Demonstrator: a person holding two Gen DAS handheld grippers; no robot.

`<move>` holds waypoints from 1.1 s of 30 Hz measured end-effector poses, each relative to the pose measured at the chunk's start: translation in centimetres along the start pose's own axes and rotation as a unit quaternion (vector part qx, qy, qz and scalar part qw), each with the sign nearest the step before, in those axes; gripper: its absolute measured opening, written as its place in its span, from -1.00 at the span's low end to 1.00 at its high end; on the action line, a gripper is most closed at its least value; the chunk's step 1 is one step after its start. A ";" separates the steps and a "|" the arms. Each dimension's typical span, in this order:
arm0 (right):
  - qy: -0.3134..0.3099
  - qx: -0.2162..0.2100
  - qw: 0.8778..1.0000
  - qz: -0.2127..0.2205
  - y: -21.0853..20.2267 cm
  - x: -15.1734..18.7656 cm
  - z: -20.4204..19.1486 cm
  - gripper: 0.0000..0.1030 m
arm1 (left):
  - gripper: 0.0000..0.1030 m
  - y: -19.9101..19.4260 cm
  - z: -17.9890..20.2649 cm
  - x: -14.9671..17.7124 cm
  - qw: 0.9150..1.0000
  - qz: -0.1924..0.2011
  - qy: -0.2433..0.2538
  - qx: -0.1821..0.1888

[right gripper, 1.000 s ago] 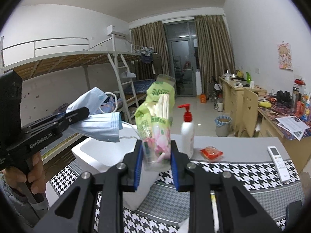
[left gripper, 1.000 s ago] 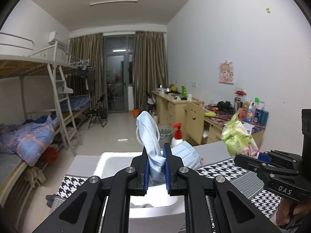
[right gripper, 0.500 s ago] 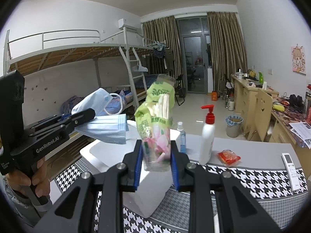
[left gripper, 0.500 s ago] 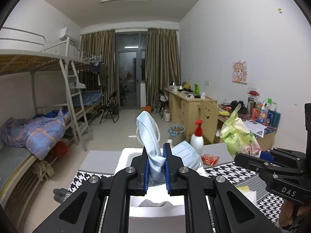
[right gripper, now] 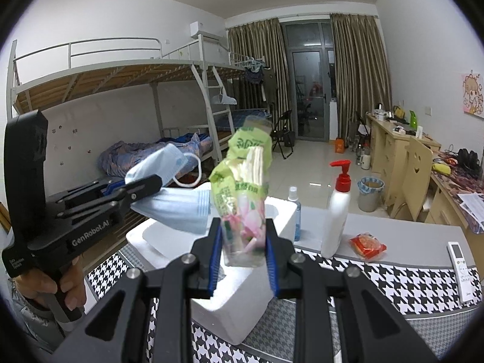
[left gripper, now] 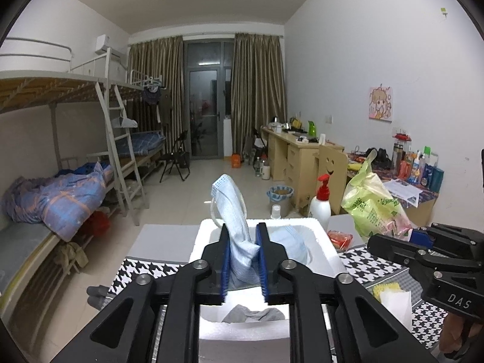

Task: Organize soft objects
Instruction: 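Open the left tool to drop the mask into the box while the right tool holds the packet, then lower the packet into the foam box and open the right tool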

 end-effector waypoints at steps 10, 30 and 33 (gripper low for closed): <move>0.002 0.005 1.000 -0.004 0.4 -0.1 -0.2 -0.41 | 0.66 0.0 -1.1 0.2 1.000 -0.001 -0.013 -0.006; -0.013 -0.015 1.000 -0.019 2.9 -0.5 -1.8 -0.41 | 0.98 -1.5 -4.5 0.6 0.998 0.020 -0.034 -0.052; -0.015 -0.018 0.999 -0.023 3.3 -0.6 -1.9 -0.41 | 0.98 -1.7 -5.0 0.7 0.997 0.021 -0.037 -0.057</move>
Point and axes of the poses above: each gripper's, at about its wrist camera, not at the fingertips, and y roughly the way its jaws point, z to its right, x to its underside, the point moved 5 cm from there along y, roughly the way its jaws point, and after that the axes turned 11 degrees about -x, right-handed, at the moved point
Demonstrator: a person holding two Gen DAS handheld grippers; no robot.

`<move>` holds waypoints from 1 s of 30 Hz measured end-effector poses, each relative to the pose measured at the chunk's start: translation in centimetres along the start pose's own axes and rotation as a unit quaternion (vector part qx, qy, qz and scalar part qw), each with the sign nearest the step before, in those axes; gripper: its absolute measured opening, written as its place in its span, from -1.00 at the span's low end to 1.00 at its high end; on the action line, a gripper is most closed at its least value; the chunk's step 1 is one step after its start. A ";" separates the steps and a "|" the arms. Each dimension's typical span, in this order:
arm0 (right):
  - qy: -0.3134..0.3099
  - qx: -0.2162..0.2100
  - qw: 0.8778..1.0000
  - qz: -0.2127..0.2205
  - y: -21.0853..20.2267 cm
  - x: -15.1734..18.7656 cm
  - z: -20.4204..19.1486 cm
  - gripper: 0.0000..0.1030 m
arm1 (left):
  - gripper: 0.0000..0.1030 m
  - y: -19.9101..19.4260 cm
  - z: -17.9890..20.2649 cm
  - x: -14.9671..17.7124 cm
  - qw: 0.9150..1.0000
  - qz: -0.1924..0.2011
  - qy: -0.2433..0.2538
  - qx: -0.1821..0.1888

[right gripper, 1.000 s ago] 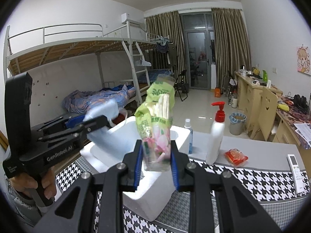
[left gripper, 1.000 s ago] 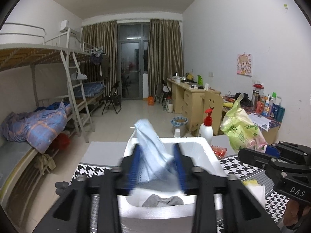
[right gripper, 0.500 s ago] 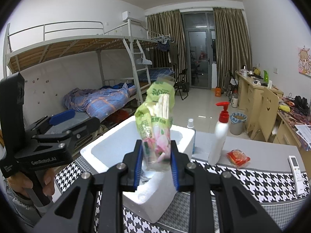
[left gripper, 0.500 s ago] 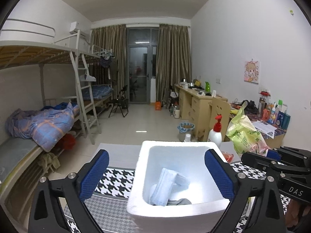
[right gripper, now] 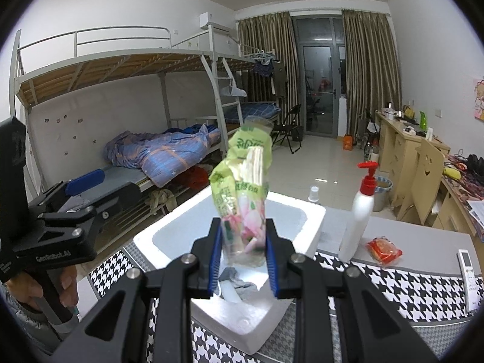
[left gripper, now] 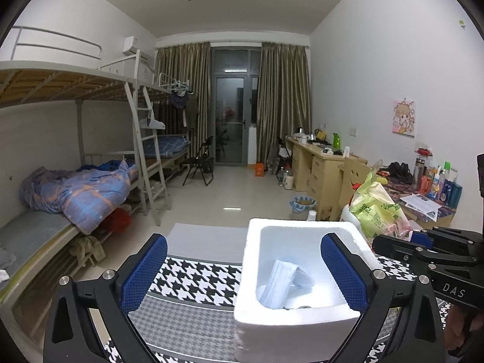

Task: Organize soft objects
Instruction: 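Lower the packet into the foam box and open the right tool, then withdraw both tools from the box toward the white cloth and yellow sponge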

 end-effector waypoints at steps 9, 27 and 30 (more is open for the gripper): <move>0.002 -0.012 1.000 -0.015 1.1 0.0 0.1 -0.41 | 0.98 -0.1 -0.7 0.6 1.000 -0.002 -0.004 -0.011; 0.013 -0.007 1.000 -0.012 1.7 -0.4 -0.3 0.45 | 0.98 -0.3 -1.3 1.0 1.000 -0.007 -0.012 -0.011; 0.011 -0.005 1.000 -0.004 1.2 -0.6 -0.4 0.55 | 0.98 -0.3 -1.4 1.1 1.000 -0.006 -0.010 -0.009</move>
Point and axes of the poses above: each gripper's, at about its wrist camera, not at the fingertips, and y roughly the way its jaws point, z to its right, x to its underside, the point moved 5 cm from there along y, roughly the way its jaws point, and after that the axes turned 11 degrees about -x, right-handed, at the moved point
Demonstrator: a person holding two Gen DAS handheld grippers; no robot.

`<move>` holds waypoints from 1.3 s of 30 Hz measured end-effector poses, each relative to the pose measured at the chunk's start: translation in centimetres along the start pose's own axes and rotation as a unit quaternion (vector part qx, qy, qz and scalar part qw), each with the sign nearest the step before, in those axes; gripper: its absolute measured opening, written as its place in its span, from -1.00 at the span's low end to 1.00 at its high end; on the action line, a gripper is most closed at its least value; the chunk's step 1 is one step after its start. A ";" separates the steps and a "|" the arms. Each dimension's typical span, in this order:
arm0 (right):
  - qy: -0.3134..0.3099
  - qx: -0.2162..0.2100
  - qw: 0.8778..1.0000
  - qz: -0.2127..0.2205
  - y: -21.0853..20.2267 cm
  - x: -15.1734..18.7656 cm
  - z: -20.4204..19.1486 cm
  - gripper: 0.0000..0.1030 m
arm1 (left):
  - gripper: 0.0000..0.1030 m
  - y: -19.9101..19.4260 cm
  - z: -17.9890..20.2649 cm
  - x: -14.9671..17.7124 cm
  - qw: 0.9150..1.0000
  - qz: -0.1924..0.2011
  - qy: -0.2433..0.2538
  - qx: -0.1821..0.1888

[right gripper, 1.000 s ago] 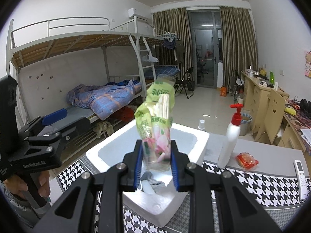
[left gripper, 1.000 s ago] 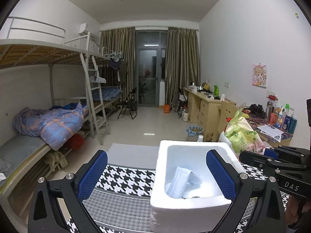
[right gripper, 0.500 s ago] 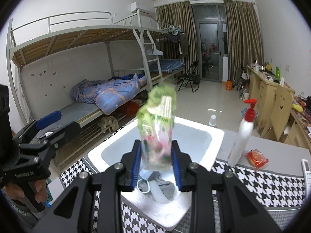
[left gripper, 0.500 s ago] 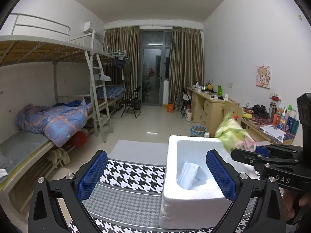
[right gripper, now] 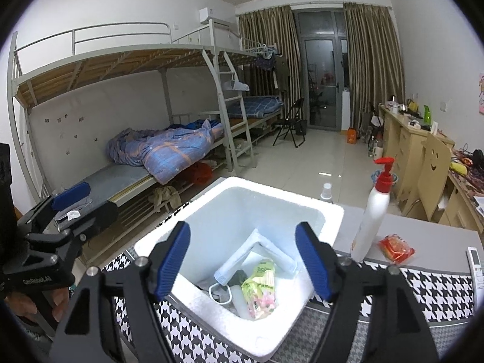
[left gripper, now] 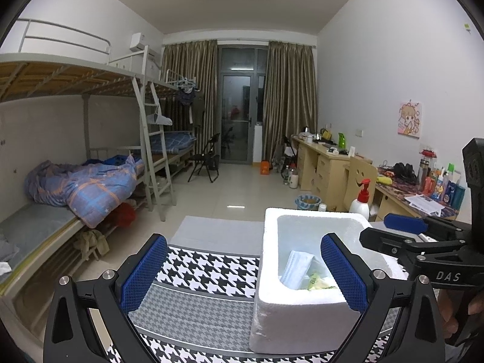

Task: Organize soft objects
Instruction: 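Withdraw both tools from the box toward the white cloth and yellow sponge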

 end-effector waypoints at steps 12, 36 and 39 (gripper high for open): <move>-0.003 0.017 1.000 0.026 -2.5 0.2 -0.1 0.85 | 0.98 -1.2 0.4 -0.1 1.000 0.007 0.007 0.006; -0.018 0.035 0.998 0.048 -6.7 1.9 -1.2 0.93 | 0.98 -5.0 2.1 0.0 0.999 0.029 0.024 0.025; -0.017 0.039 0.998 0.050 -7.0 2.2 -1.1 0.93 | 0.98 -5.3 2.2 0.0 0.999 0.029 0.023 0.027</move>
Point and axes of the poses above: each gripper's, at about its wrist camera, not at the fingertips, and y roughly the way its jaws point, z to its right, x to its underside, the point moved 5 cm from there along y, roughly the way its jaws point, and after that the axes turned 11 degrees about -x, right-handed, at the moved point
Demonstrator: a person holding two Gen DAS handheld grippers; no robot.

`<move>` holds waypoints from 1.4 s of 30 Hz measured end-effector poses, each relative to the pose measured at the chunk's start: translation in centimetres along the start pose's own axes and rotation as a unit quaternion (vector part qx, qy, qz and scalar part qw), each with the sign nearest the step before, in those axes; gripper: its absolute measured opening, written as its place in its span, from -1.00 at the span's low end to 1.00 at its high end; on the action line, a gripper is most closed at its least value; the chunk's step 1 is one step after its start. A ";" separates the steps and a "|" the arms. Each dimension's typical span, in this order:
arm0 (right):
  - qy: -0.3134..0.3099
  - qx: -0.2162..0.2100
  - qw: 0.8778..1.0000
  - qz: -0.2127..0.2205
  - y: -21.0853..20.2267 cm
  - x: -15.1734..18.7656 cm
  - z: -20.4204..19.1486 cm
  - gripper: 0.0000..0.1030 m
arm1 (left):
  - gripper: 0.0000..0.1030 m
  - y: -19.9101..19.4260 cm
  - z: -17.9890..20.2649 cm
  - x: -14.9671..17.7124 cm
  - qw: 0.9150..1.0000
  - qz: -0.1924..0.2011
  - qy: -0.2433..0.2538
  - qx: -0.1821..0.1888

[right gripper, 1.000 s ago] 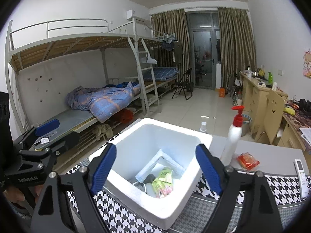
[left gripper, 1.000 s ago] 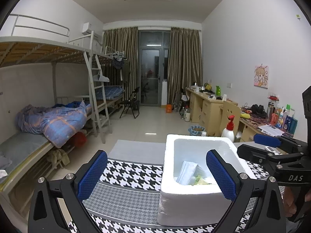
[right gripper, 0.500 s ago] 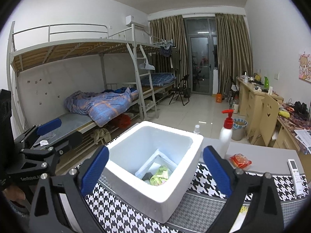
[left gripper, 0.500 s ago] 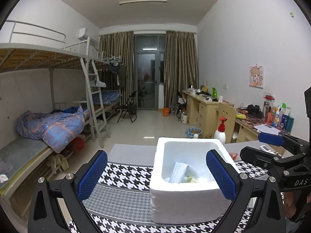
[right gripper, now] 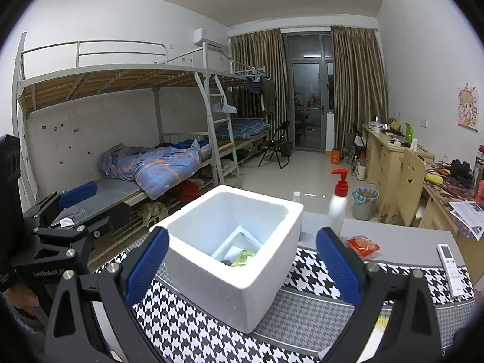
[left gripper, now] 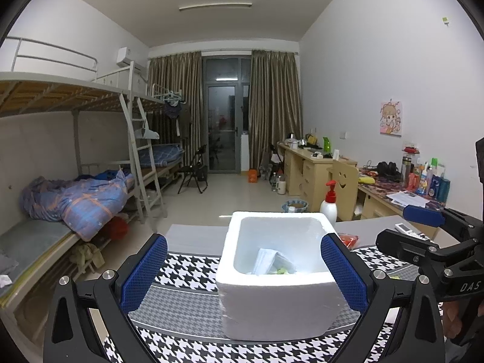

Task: Organize soft objects
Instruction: 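Withdraw both tools from the box toward the white cloth and yellow sponge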

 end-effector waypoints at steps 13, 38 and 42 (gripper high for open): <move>0.010 0.020 1.000 0.001 -1.9 2.0 1.4 0.93 | 0.98 -0.8 1.2 1.3 1.000 -0.009 0.001 0.025; 0.053 0.084 0.995 -0.005 -5.9 6.1 5.5 0.93 | 0.98 -0.9 5.8 4.2 0.995 -0.033 0.019 0.093; 0.066 0.088 0.994 0.003 -6.7 6.6 6.1 0.93 | 0.98 -0.9 6.3 4.7 0.994 -0.038 0.020 0.103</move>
Point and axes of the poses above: each gripper's, at about its wrist camera, not at the fingertips, and y roughly the way its jaws point, z to its right, x to its underside, the point moved 5 cm from there along y, roughly the way its jaws point, and after that the axes turned 11 degrees about -x, right-handed, at the moved point
